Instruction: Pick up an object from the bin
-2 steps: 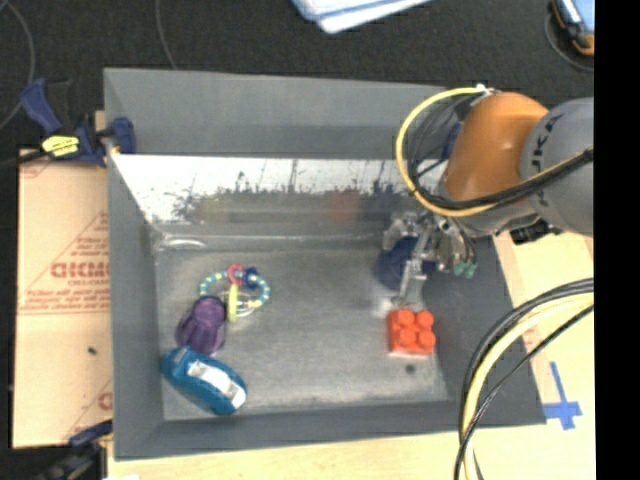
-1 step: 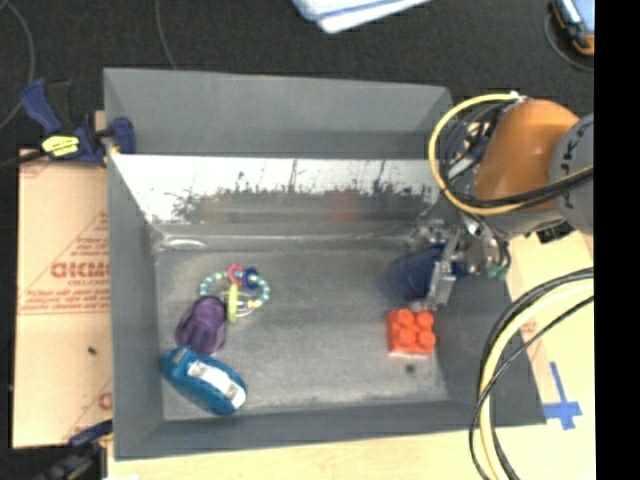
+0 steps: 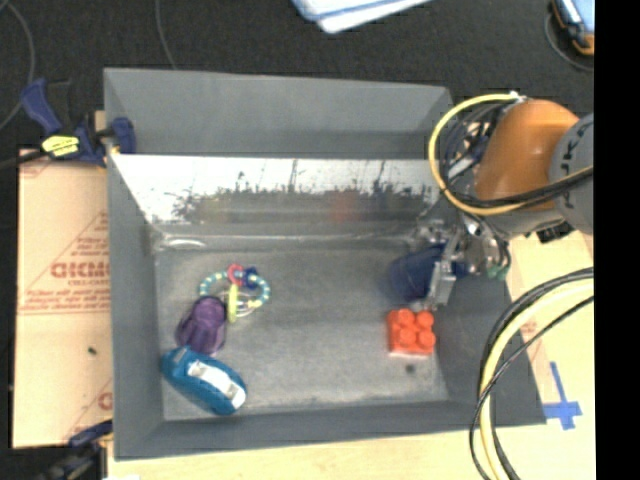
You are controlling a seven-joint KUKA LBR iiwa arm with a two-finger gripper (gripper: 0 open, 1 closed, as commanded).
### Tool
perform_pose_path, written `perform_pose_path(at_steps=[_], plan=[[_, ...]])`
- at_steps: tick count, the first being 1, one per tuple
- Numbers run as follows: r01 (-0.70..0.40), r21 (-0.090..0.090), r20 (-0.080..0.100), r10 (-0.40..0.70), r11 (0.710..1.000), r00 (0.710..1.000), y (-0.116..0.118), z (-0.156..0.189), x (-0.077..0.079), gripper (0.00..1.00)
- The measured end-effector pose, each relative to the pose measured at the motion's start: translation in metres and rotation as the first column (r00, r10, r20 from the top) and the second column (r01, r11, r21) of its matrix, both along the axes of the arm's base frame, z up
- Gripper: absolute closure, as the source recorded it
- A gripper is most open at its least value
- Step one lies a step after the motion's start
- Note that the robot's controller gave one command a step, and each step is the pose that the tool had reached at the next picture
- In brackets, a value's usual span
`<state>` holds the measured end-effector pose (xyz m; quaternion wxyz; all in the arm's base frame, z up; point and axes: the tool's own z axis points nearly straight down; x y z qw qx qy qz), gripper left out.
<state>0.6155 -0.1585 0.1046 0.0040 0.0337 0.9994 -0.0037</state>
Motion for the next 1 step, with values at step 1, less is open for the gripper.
perform_pose_path(at_steps=[1], plan=[[-0.001, 0.0, 0.0, 0.001, 1.0, 1.0, 0.0, 0.0, 0.0, 1.0]])
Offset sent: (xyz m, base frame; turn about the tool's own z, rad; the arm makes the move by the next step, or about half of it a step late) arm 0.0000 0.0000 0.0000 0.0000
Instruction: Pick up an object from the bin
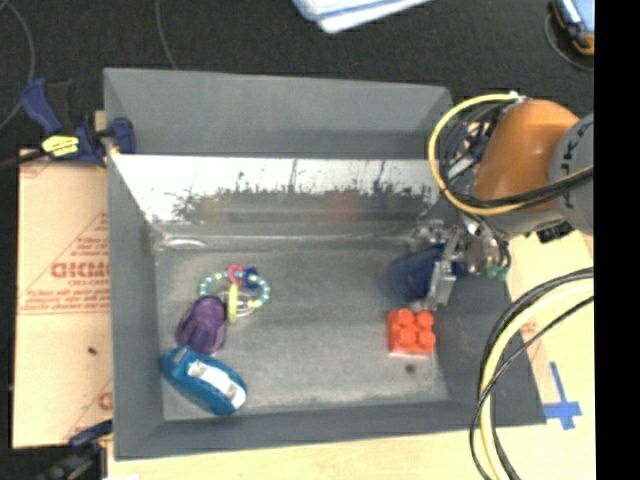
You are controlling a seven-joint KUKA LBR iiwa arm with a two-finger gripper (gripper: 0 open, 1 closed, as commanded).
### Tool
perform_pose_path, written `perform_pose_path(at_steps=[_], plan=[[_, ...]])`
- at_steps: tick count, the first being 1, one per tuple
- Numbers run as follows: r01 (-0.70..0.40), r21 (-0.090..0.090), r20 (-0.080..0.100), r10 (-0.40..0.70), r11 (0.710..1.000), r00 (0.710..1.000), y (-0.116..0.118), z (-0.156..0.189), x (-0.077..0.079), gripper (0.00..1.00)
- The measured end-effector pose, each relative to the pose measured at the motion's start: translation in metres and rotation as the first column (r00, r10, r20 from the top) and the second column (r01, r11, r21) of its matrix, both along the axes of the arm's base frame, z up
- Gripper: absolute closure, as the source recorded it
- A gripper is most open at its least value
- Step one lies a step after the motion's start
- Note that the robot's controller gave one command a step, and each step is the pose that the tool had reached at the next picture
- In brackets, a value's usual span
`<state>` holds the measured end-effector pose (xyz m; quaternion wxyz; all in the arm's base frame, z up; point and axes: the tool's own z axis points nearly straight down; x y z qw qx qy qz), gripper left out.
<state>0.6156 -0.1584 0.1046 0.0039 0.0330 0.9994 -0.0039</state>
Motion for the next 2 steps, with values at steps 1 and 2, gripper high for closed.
perform_pose_path(at_steps=[1, 2], plan=[[-0.001, 0.0, 0.0, 0.001, 1.0, 1.0, 0.0, 0.0, 0.0, 1.0], [-0.002, 0.0, 0.0, 0.002, 1.0, 1.0, 0.0001, 0.0, 0.0, 1.0]])
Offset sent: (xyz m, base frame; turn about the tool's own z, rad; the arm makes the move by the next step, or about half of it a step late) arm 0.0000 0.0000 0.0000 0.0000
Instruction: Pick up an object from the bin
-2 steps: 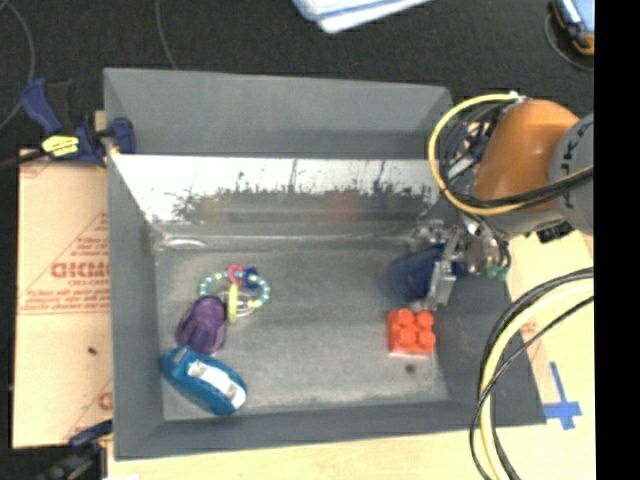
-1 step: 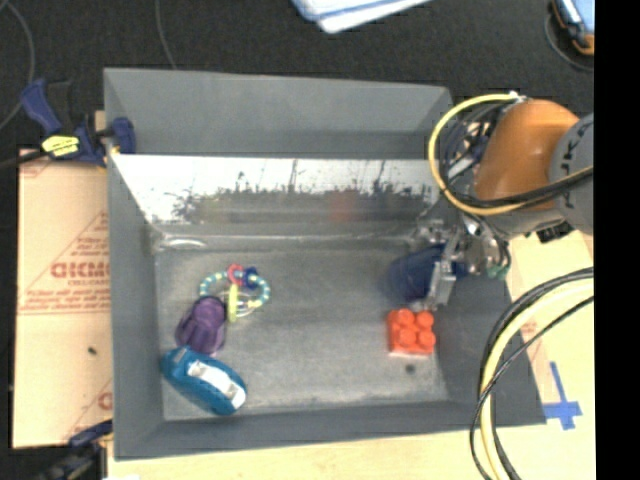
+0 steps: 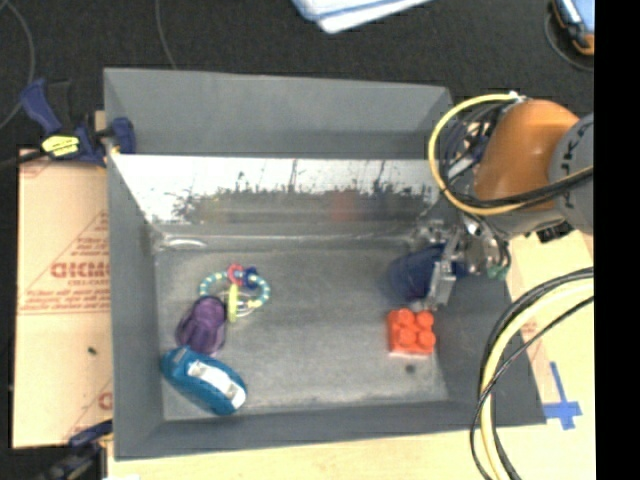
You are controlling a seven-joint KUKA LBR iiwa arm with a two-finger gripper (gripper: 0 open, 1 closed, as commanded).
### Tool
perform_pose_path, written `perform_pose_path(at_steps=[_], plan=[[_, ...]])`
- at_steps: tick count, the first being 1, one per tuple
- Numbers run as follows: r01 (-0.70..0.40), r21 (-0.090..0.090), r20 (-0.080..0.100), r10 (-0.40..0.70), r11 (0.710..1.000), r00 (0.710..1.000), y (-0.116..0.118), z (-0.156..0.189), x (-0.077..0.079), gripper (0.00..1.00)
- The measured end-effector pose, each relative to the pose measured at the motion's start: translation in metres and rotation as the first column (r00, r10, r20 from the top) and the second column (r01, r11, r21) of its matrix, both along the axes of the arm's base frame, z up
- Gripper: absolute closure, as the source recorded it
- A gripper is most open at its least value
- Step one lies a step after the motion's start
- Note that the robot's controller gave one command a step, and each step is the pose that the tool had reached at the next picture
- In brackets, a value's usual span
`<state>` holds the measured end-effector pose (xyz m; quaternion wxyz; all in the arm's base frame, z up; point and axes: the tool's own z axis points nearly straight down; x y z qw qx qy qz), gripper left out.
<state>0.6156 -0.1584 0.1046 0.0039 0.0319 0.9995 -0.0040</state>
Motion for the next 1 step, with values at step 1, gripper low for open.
perform_pose_path(at_steps=[1], plan=[[-0.001, 0.0, 0.0, 0.001, 1.0, 1.0, 0.0, 0.0, 0.0, 1.0]])
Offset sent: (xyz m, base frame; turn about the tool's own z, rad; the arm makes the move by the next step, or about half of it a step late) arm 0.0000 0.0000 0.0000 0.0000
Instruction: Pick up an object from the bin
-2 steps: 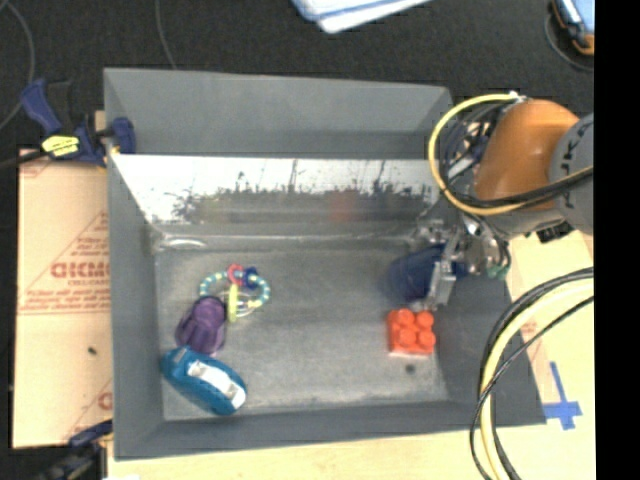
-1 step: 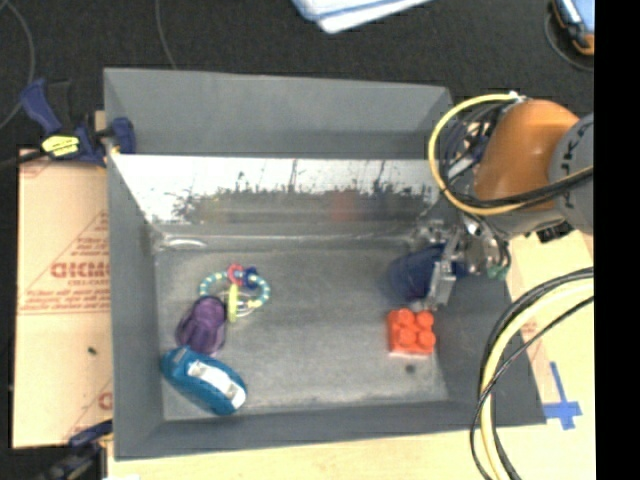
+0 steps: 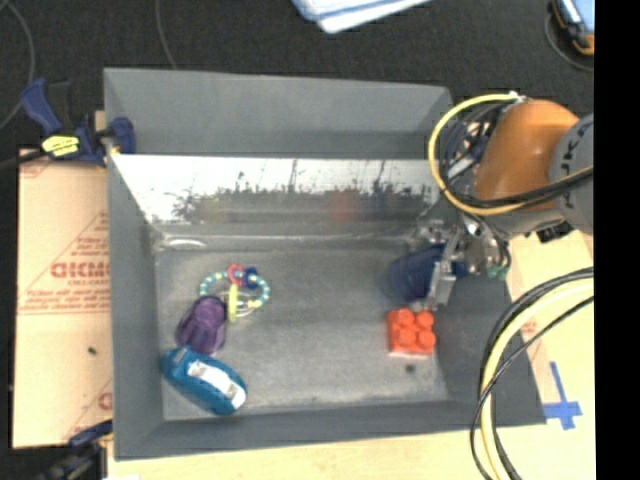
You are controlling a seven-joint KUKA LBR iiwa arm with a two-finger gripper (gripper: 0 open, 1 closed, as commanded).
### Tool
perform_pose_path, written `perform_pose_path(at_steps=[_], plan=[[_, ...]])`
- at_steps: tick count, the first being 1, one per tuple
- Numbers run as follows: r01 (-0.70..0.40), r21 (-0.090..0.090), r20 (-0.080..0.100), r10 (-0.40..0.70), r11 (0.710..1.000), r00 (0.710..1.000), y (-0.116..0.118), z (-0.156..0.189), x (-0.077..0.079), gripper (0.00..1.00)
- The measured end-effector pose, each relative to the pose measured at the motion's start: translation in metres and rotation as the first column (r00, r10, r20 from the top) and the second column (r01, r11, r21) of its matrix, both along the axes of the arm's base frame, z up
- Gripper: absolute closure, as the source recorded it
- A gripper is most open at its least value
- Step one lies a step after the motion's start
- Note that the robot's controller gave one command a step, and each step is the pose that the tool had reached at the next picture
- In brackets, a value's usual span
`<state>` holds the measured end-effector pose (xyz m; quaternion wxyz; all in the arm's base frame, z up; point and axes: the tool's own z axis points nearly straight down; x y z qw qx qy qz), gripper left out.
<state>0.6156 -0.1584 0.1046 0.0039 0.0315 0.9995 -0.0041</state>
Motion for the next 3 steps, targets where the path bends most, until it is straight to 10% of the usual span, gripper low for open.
perform_pose_path(at_steps=[3], plan=[[-0.002, 0.0, 0.0, 0.002, 1.0, 1.0, 0.0, 0.0, 0.0, 1.0]])
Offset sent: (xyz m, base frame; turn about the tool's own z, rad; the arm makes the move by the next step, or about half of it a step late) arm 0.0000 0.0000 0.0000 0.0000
